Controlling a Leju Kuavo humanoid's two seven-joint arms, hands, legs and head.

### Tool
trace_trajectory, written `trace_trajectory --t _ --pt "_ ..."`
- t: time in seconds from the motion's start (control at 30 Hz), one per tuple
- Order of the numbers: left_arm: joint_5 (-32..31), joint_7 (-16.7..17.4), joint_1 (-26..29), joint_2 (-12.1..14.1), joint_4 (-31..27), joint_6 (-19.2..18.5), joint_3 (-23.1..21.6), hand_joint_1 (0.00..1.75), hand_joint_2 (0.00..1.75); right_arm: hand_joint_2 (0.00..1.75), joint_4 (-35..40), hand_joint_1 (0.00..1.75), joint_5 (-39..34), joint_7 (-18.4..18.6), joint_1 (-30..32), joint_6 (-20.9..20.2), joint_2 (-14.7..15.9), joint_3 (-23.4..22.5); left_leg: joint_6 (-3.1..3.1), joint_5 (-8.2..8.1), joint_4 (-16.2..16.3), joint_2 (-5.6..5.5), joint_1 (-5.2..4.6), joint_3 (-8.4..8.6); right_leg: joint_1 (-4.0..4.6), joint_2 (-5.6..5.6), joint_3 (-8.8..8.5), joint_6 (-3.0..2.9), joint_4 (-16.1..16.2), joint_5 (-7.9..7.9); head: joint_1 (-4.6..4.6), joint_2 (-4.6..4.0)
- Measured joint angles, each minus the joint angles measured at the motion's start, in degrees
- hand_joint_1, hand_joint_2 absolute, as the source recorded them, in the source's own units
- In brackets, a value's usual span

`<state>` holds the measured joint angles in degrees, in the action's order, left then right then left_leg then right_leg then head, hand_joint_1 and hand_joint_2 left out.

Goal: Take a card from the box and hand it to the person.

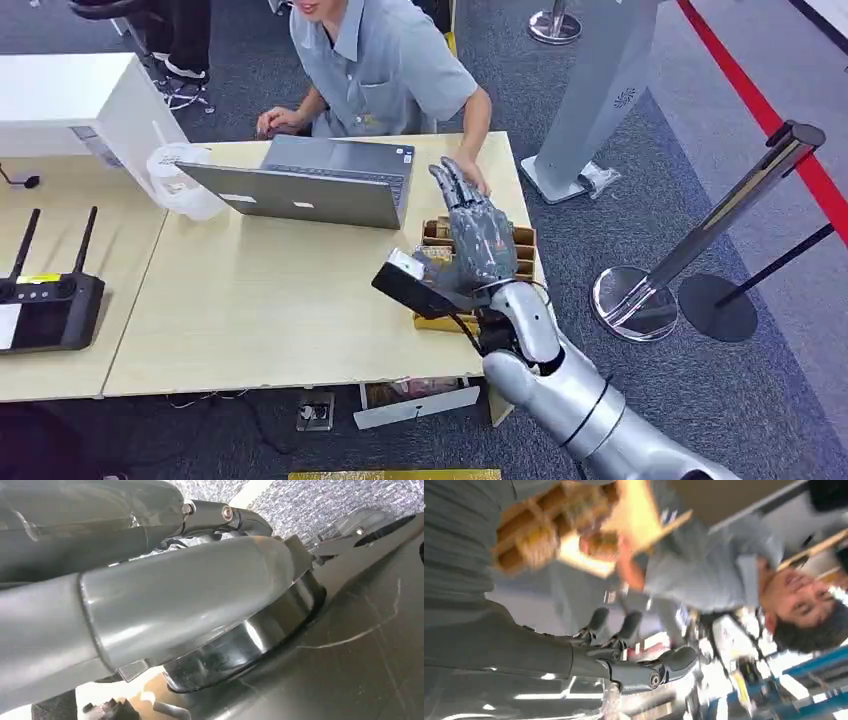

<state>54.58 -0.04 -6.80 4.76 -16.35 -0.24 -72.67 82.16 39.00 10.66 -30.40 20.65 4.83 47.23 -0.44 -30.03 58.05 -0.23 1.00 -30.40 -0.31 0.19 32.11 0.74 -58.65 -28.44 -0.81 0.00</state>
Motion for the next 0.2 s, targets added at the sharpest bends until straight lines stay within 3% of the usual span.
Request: trace_trajectory --t 0.2 --pt "2.1 0.6 0.2 -0.5 0.1 1.2 1.0 0.0 0.0 1.75 5.4 0.0 -11.8 -6.7 8.5 3.8 -0.3 -1.9 0.0 0.0 0.0 0.0 -0.01 0.01 0.0 0.0 0.0 0.0 0.0 0.0 0.0 0.0"
